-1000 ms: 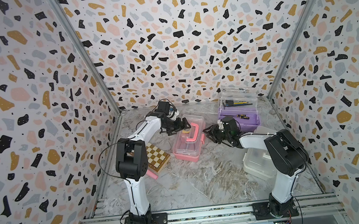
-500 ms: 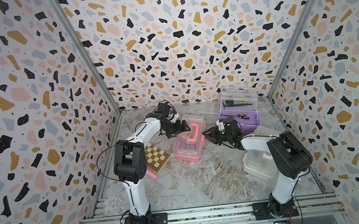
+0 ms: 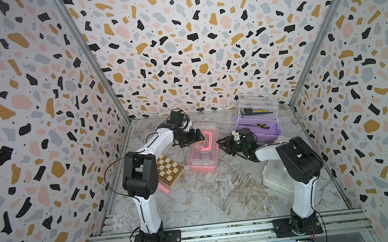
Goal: Close toolboxes
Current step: Fasten the toolbox latch on the toolbox.
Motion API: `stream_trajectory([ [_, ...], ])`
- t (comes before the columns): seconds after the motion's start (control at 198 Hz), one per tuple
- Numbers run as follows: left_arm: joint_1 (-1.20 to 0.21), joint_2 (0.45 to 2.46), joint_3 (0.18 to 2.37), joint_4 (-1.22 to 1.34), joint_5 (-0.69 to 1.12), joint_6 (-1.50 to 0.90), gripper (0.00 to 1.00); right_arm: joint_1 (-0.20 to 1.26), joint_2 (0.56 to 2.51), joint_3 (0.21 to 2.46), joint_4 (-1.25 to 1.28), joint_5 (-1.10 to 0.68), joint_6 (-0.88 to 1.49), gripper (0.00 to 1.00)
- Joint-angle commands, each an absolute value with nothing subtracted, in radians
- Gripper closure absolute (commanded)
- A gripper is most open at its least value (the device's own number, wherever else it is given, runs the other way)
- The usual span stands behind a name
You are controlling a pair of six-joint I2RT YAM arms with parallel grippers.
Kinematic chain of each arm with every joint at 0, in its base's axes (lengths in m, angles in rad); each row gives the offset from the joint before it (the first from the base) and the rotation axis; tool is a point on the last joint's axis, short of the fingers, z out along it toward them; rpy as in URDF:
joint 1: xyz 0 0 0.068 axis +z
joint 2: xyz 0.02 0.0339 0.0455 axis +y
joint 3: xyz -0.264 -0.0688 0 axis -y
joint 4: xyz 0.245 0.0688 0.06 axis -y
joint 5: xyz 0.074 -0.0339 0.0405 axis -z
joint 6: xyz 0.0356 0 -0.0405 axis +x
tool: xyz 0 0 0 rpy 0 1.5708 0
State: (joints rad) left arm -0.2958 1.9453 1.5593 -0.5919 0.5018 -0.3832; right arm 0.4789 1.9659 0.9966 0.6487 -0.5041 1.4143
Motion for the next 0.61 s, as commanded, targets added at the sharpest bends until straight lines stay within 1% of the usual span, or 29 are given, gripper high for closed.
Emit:
stream_trajectory([
  [0.0,-0.392,2.021,1.499,-0.628,0.707,-0.425,0.08,0.567,1.987,1.075,0.759,-0.619,1.442,0.59],
  [0.167,-0.385,2.034,1.545,-0.667,0.692,-0.395,0.08,0.566,1.993,1.066,0.782,-0.624,1.458,0.6],
  [0.303,-0.327,2.038,1.617,-0.721,0.647,-0.385,0.05,0.542,1.953,1.039,0.721,-0.612,1.423,0.6],
  [0.419,-0.252,2.035,1.71,-0.782,0.591,-0.388,0.01,0.509,1.891,1.031,0.577,-0.605,1.339,0.58],
  [0.601,-0.168,2.008,1.883,-0.858,0.537,-0.391,0.01,0.494,1.775,1.092,0.241,-0.579,1.119,0.47],
])
